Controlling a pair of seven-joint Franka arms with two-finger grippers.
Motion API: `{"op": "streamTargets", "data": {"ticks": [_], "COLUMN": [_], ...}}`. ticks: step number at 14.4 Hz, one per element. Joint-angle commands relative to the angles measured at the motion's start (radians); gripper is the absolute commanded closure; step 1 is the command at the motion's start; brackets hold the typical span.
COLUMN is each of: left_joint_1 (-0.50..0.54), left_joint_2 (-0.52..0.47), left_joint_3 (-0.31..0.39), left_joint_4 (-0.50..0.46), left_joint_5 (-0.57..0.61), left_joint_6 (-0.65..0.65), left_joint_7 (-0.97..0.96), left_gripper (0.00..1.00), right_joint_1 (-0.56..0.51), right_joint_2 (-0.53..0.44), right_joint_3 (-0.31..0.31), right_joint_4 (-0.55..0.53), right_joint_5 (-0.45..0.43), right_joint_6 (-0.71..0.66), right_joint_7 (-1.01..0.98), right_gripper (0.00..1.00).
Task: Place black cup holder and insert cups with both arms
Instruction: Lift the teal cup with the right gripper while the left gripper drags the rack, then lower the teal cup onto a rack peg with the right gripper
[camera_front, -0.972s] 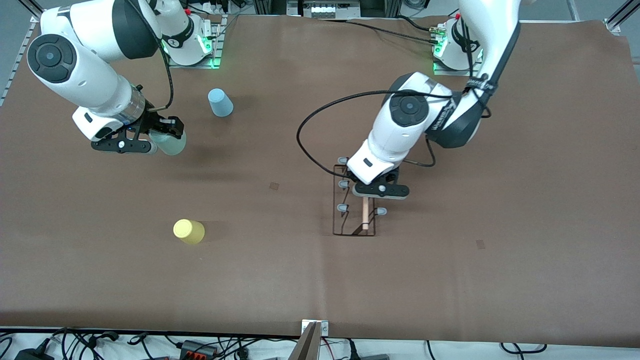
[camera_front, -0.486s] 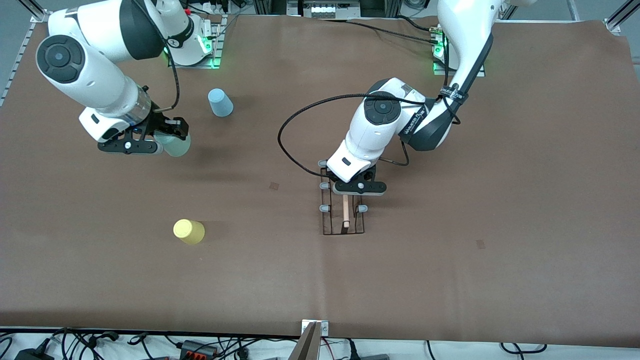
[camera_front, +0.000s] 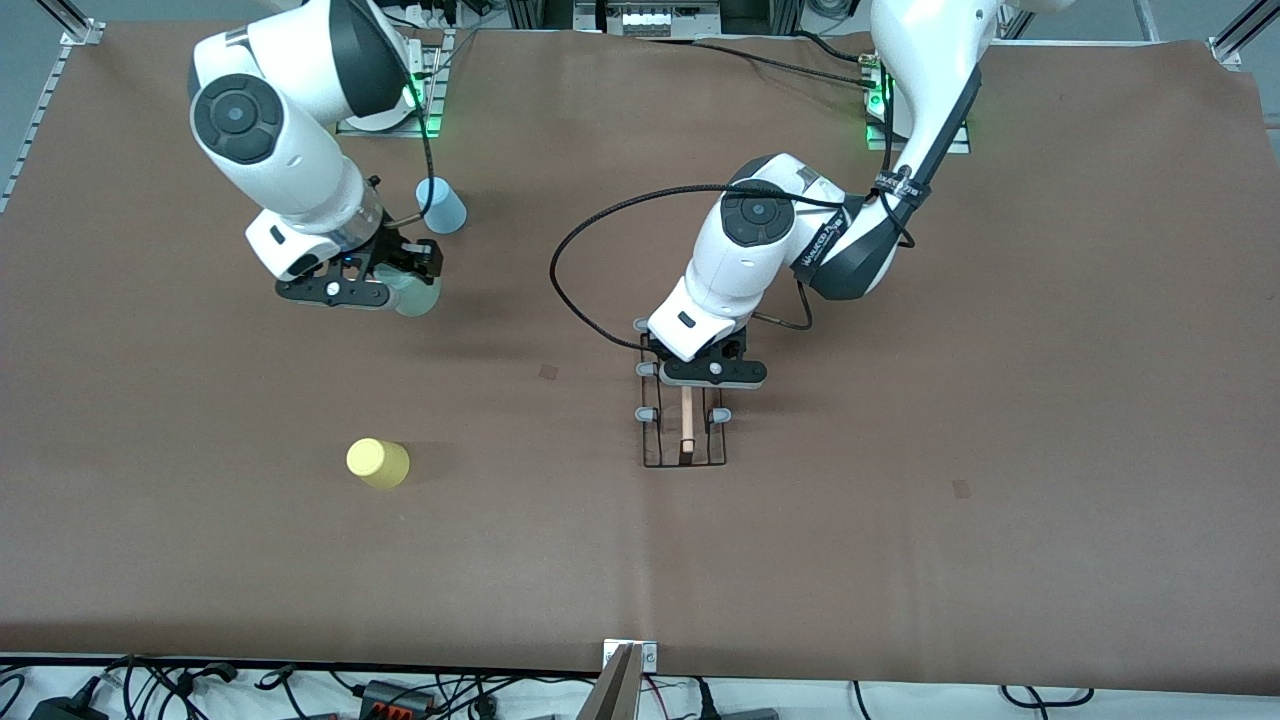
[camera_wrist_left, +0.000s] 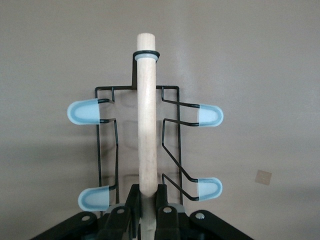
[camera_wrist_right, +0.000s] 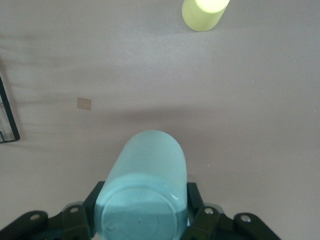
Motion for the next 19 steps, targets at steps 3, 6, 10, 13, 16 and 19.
{"op": "streamTargets", "data": {"ticks": [3,6,10,13,16,19], "left_joint_1": [0.003,0.041,0.128,0.213,0.26,0.282], "left_joint_2": [-0.023,-0.097,-0.164,-0.183,-0.183,-0.181], "left_joint_3": [0.013,0.02,0.02,0.017,0.019,0.02], "left_joint_4": [0.028,0.03,0.049,0.1,0.164,0.212], "left_joint_5": [0.101,0.104,0.104,0.102,0.101,0.102], "left_joint_6": [-0.072,-0.193,-0.318,-0.417,-0.526,-0.64], "left_joint_7": [-0.008,-0.003,0.14,0.34,0.456,0.552], "left_gripper": [0.0,0.0,0.0,0.0,0.0,0.0], "right_joint_1": [-0.001,0.004,0.097,0.194,0.272,0.327], "right_joint_2": [0.003,0.03,0.138,0.23,0.331,0.4], "right_joint_3": [0.004,0.039,0.07,0.07,0.068,0.07], "right_joint_4": [0.007,0.033,0.194,0.3,0.385,0.403], "right_joint_5": [0.008,0.012,0.037,0.029,0.018,-0.064], "right_joint_6": [0.018,0.067,0.093,0.102,0.174,0.268], "right_joint_7": [0.027,0.154,0.42,0.597,0.744,0.84], "right_gripper": [0.79,0.79,0.79,0.79,0.79,0.79]}}
